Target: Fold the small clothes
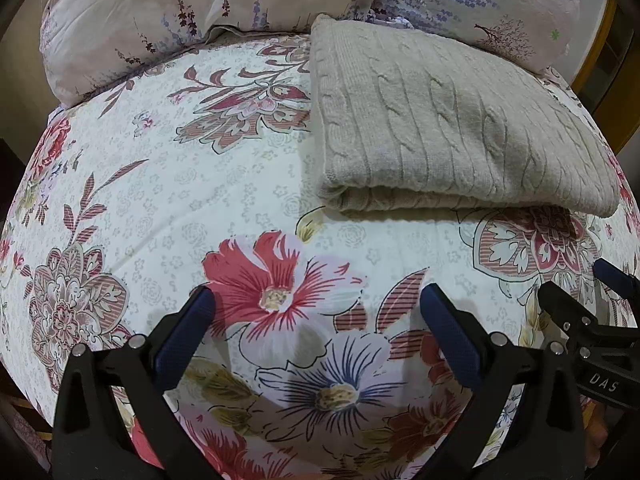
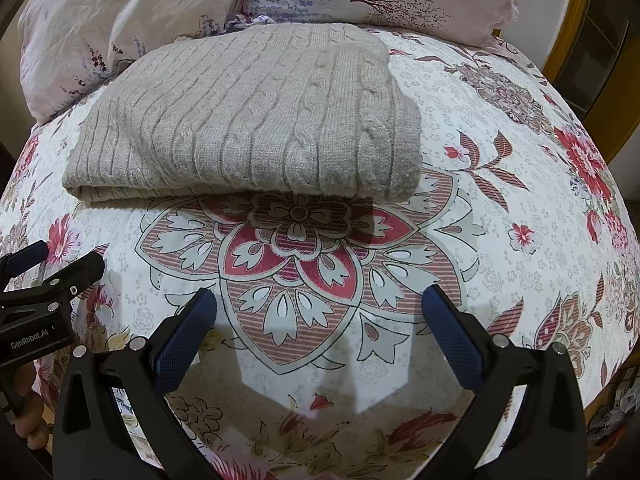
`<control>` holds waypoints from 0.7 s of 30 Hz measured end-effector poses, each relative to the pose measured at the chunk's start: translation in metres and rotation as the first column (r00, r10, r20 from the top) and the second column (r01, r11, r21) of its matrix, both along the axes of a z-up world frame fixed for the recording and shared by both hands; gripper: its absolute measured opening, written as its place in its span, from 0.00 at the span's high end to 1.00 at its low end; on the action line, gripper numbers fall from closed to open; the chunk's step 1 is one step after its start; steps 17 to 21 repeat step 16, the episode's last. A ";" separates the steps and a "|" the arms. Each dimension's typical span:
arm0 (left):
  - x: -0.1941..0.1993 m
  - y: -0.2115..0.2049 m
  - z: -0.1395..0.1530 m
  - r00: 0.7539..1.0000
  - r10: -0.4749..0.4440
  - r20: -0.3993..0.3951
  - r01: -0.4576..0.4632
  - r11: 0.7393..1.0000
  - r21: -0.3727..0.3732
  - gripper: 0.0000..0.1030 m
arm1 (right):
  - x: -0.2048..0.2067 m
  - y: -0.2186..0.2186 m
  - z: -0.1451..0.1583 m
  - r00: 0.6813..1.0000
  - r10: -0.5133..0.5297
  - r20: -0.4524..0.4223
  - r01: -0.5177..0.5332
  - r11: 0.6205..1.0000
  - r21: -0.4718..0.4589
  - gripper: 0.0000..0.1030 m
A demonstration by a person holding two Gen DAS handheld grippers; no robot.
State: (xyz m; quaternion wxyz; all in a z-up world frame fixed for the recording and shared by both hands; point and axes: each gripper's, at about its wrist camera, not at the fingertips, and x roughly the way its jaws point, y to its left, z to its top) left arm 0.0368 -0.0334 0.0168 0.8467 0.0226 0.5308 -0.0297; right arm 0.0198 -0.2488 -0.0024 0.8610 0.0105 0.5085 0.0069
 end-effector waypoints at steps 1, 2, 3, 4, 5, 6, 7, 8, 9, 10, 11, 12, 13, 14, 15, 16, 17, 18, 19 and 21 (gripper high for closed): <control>0.000 0.000 0.000 1.000 0.001 -0.001 -0.001 1.000 0.000 0.02 | 0.000 0.000 0.000 1.000 0.000 0.000 0.000 1.000 0.000 0.01; 0.000 0.000 0.000 1.000 0.001 -0.002 -0.001 1.000 0.000 0.02 | 0.000 0.000 0.000 1.000 0.000 0.000 0.000 1.000 0.000 0.01; 0.001 0.000 0.000 1.000 0.002 -0.001 -0.002 1.000 0.000 0.02 | 0.000 0.000 0.000 1.000 0.000 0.000 0.000 1.000 0.000 0.01; 0.001 0.001 0.000 1.000 0.002 -0.001 -0.002 1.000 0.000 0.02 | 0.000 0.000 0.000 1.000 0.000 0.000 0.000 1.000 0.000 0.01; 0.001 0.001 0.000 1.000 0.003 0.001 -0.003 1.000 0.000 0.02 | 0.000 0.000 0.000 1.000 0.000 0.000 0.000 1.000 0.000 0.01; 0.002 0.001 0.000 1.000 0.004 0.003 -0.004 1.000 0.000 0.02 | 0.000 0.000 0.000 1.000 0.000 0.000 0.000 1.000 0.000 0.01; 0.002 0.001 0.000 1.000 0.005 0.005 -0.005 1.000 0.000 0.02 | 0.000 0.000 0.000 1.000 0.000 0.001 0.000 1.000 0.000 0.01; 0.002 0.001 0.000 1.000 0.005 0.006 -0.005 1.000 0.000 0.02 | 0.000 0.000 0.000 1.000 0.000 0.001 0.000 1.000 0.000 0.01; 0.001 0.001 0.000 1.000 0.005 0.007 -0.005 1.000 0.000 0.02 | 0.000 0.000 0.000 1.000 0.000 0.001 0.000 1.000 0.000 0.01; 0.001 0.001 0.000 1.000 0.005 0.007 -0.005 1.000 0.000 0.02 | 0.000 0.000 0.000 1.000 0.000 0.001 0.000 1.000 0.000 0.01; 0.002 0.001 0.000 1.000 0.005 0.006 -0.005 1.000 0.000 0.02 | 0.000 0.000 0.000 1.000 0.000 0.003 0.000 1.000 0.000 0.01; 0.002 0.001 0.000 1.000 0.004 0.006 -0.004 1.000 0.000 0.02 | 0.000 0.000 0.000 1.000 0.000 0.004 0.000 1.000 0.000 0.01; 0.001 0.001 0.000 1.000 0.005 0.008 -0.005 1.000 0.001 0.02 | 0.000 0.000 0.001 1.000 0.000 0.005 0.000 1.000 -0.001 0.01; 0.001 0.001 0.001 1.000 0.006 0.011 -0.006 1.000 0.000 0.02 | 0.000 0.000 0.001 1.000 0.000 0.005 0.000 1.000 -0.001 0.01; 0.001 0.001 0.001 1.000 0.005 0.014 -0.005 1.000 0.000 0.02 | 0.000 0.000 0.001 1.000 0.000 0.005 0.000 1.000 -0.001 0.01; 0.001 0.001 0.001 1.000 0.003 0.016 -0.003 1.000 0.000 0.02 | 0.000 0.000 0.001 1.000 0.000 0.005 0.000 1.000 -0.001 0.01; 0.001 0.001 0.001 1.000 0.003 0.016 -0.003 1.000 0.000 0.02 | 0.000 0.000 0.001 1.000 0.000 0.005 0.000 1.000 -0.001 0.01; 0.001 0.001 0.001 1.000 0.003 0.016 -0.003 1.000 0.000 0.02 | 0.000 0.000 0.001 1.000 0.000 0.005 0.000 1.000 -0.001 0.01; 0.001 0.001 0.001 1.000 0.003 0.016 -0.003 1.000 0.000 0.02 | 0.000 0.000 0.001 1.000 0.000 0.005 0.000 1.000 -0.001 0.01; 0.001 0.001 0.001 1.000 0.003 0.016 -0.003 1.000 0.000 0.02 | 0.000 0.000 0.001 1.000 0.000 0.005 0.000 1.000 -0.001 0.01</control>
